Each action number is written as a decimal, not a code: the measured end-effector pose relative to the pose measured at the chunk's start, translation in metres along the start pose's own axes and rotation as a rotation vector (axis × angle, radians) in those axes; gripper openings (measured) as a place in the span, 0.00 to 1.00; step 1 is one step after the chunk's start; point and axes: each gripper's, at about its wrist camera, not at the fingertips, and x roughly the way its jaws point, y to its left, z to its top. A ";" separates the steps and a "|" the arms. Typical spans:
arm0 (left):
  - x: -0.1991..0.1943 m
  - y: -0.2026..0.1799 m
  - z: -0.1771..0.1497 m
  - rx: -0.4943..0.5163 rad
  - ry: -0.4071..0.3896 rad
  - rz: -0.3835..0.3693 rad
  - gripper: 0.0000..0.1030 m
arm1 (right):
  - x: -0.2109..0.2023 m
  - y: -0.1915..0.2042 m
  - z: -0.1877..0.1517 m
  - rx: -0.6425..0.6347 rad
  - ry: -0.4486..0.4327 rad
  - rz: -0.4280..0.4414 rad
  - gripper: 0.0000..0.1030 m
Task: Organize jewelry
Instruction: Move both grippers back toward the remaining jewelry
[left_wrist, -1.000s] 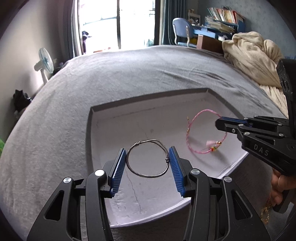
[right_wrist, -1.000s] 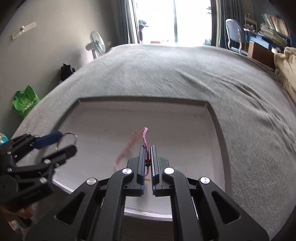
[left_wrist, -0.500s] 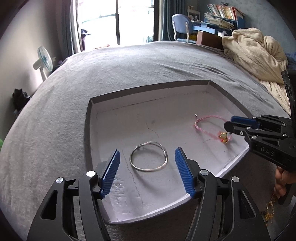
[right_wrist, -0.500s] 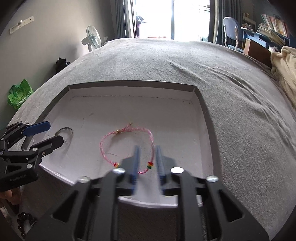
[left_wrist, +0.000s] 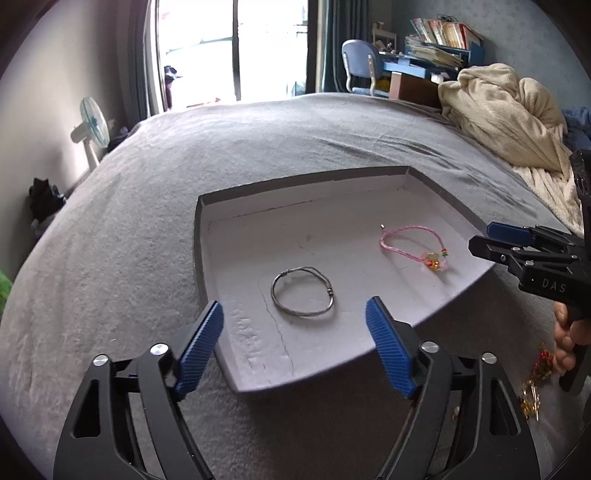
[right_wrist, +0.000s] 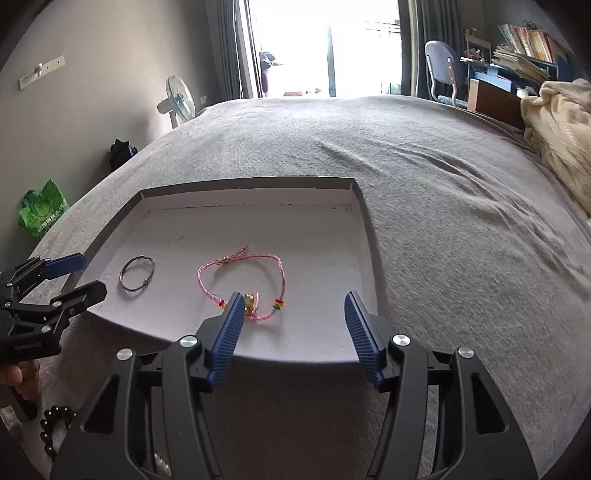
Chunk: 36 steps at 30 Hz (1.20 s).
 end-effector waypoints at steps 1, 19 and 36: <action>-0.003 -0.001 -0.001 0.002 -0.003 0.005 0.79 | -0.001 0.000 -0.001 0.002 -0.003 0.002 0.60; -0.066 -0.019 -0.054 -0.065 -0.076 -0.040 0.91 | -0.076 -0.005 -0.068 -0.018 -0.091 0.022 0.79; -0.080 -0.035 -0.102 -0.053 -0.078 -0.101 0.91 | -0.108 -0.003 -0.129 0.029 -0.047 0.016 0.67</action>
